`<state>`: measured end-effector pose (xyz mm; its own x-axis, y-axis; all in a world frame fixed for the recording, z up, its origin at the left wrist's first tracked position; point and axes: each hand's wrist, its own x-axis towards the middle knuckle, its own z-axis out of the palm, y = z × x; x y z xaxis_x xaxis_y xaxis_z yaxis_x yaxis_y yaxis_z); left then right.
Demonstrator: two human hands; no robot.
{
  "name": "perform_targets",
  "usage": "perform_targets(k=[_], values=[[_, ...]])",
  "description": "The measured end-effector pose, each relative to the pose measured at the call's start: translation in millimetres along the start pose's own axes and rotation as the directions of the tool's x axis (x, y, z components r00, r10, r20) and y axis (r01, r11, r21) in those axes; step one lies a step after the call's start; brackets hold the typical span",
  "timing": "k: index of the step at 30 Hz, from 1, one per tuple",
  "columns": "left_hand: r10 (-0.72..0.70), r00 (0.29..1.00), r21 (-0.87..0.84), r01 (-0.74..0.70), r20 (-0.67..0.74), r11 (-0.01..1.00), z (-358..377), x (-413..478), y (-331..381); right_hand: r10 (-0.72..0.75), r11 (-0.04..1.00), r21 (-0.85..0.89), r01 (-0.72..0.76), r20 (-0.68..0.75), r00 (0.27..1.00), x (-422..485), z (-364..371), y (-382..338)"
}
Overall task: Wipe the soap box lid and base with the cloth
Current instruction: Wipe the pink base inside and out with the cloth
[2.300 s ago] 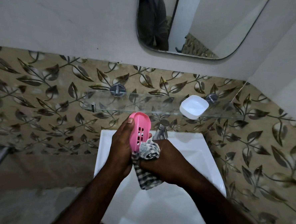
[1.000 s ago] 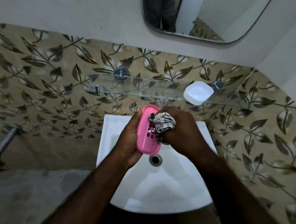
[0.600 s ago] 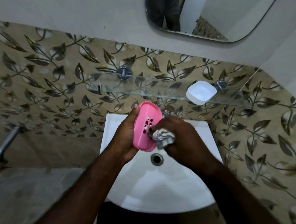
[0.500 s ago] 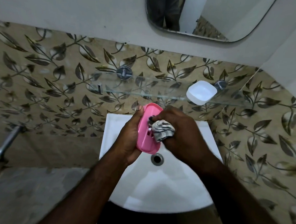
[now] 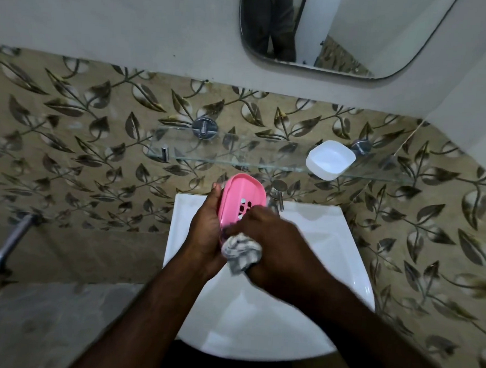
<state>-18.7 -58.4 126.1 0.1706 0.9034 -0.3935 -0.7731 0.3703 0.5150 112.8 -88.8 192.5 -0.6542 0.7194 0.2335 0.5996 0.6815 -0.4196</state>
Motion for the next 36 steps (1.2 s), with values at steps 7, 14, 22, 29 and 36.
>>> perform_targets(k=[7,14,22,29,36], values=[[0.067,0.997,0.076,-0.071,0.045,0.995,0.7,0.6,0.3,0.166,0.979,0.158,-0.130,-0.244,0.955,18.2,-4.2,4.9],[0.068,0.998,0.069,-0.068,0.005,0.995,0.3,-1.8,5.3,-0.021,0.991,0.135,0.024,-0.022,1.000,2.5,1.5,2.7],[0.146,0.983,0.178,-0.165,0.114,0.970,11.4,-0.5,-0.1,0.179,0.984,0.067,-0.166,-0.304,0.936,33.6,-15.5,30.2],[0.289,0.956,0.321,-0.288,0.046,0.902,21.7,-2.8,-6.0,0.528,0.834,0.349,-0.426,-0.286,0.800,18.9,9.8,43.3],[0.224,0.973,0.271,-0.232,0.061,0.934,24.4,3.5,-4.4,0.330,0.887,0.432,-0.166,-0.339,0.881,10.9,6.3,15.0]])
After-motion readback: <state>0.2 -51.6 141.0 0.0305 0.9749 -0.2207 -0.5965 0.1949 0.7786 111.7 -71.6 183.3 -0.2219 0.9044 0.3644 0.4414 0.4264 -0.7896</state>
